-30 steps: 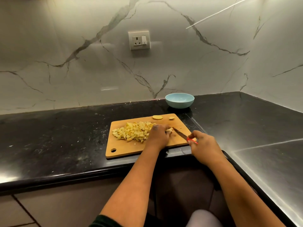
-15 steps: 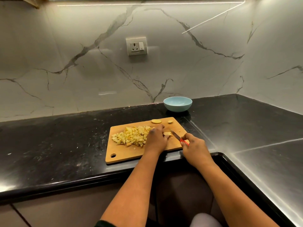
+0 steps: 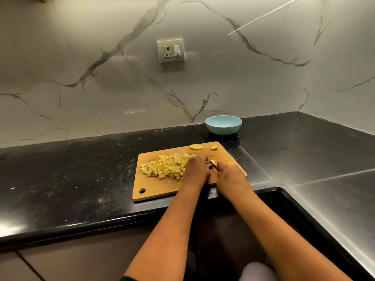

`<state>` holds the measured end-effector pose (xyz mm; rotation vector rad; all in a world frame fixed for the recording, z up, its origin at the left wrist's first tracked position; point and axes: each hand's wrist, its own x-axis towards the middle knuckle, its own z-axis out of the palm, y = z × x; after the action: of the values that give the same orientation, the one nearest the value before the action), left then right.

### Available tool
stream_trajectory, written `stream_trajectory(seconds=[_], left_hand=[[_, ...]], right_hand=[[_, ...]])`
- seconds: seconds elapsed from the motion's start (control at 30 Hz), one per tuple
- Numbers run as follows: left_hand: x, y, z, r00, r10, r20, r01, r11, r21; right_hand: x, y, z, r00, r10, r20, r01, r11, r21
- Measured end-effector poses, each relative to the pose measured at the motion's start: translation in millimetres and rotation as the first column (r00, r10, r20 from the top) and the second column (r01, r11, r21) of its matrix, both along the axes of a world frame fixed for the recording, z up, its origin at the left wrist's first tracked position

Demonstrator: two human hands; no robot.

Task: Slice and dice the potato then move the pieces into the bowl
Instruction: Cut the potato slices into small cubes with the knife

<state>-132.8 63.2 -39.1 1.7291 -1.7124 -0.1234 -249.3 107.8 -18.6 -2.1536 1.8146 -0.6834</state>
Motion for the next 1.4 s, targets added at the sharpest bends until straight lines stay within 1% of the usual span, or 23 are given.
stream_trajectory(seconds=[0.13, 0.27, 0.33, 0.4, 0.47, 0.57, 0.7, 0.8, 0.93, 1.0, 1.1, 1.23, 1.33, 1.37, 1.4], left_hand=[[0.1, 1.7, 0.6, 1.0, 0.003, -0.01, -0.003, 1.0, -0.003], [1.2, 3.6, -2.0, 0.999, -0.008, -0.034, 0.007, 1.0, -0.029], [1.3, 5.1, -2.0, 0.999, -0.015, -0.048, 0.012, 0.999, -0.045], [1.0, 7.4, -0.8, 0.998, -0.015, -0.063, 0.011, 0.998, -0.062], [0.4, 10.1, 1.6, 0.996, -0.008, -0.086, 0.001, 0.997, -0.078], [0.0, 11.7, 1.8, 0.993, 0.014, -0.116, -0.025, 0.995, -0.098], [-1.1, 11.8, 1.0, 0.996, 0.019, -0.089, -0.029, 0.993, -0.117], [-1.0, 10.6, 0.3, 0.997, 0.02, -0.073, -0.029, 0.992, -0.122], [-0.7, 8.4, -0.2, 0.998, 0.02, -0.052, -0.027, 0.992, -0.122], [-0.4, 7.2, -0.4, 0.999, 0.02, -0.045, -0.025, 0.993, -0.115], [-0.1, 7.7, 0.8, 0.999, 0.026, -0.04, -0.03, 0.994, -0.107], [-1.0, 10.7, 0.4, 0.999, 0.027, -0.02, -0.029, 0.993, -0.115], [-0.5, 11.0, -0.4, 0.999, 0.025, -0.025, -0.027, 0.992, -0.123], [-0.6, 11.8, -0.6, 0.999, 0.024, -0.032, -0.028, 0.992, -0.127], [-0.5, 12.0, -0.7, 0.999, 0.022, -0.042, -0.028, 0.991, -0.134]], right_hand=[[-22.3, 5.9, 4.9, 0.997, -0.068, 0.043, 0.065, 0.995, 0.071], [-52.9, 15.9, 16.7, 0.994, -0.038, 0.103, 0.023, 0.989, 0.145], [-59.3, 15.3, 20.6, 0.987, -0.025, 0.156, 0.008, 0.994, 0.112], [-56.9, 11.5, 18.9, 0.975, -0.017, 0.22, 0.008, 0.999, 0.041], [-48.3, 9.1, 13.8, 0.969, -0.012, 0.248, 0.014, 1.0, -0.005], [-34.9, 7.8, 2.7, 0.968, 0.016, 0.252, -0.013, 1.0, -0.012], [-26.7, 10.2, -6.7, 0.958, 0.034, 0.285, -0.036, 0.999, 0.002], [-21.4, 10.0, -10.1, 0.966, 0.028, 0.256, -0.02, 0.999, -0.036], [-11.5, 8.8, -14.6, 0.992, 0.011, 0.126, -0.002, 0.997, -0.072], [-5.0, 7.3, -10.6, 0.997, 0.014, 0.074, -0.01, 0.998, -0.057], [-1.6, 0.7, -1.4, 0.998, -0.016, 0.062, 0.016, 1.0, 0.001], [-27.1, 3.5, 7.2, 0.986, -0.077, 0.149, 0.058, 0.99, 0.128], [-54.7, 9.6, 12.5, 0.978, -0.046, 0.202, 0.009, 0.984, 0.179], [-61.3, 9.0, 14.3, 0.962, -0.036, 0.269, -0.02, 0.979, 0.204], [-66.3, 7.4, 15.1, 0.928, -0.044, 0.371, -0.048, 0.971, 0.236]])
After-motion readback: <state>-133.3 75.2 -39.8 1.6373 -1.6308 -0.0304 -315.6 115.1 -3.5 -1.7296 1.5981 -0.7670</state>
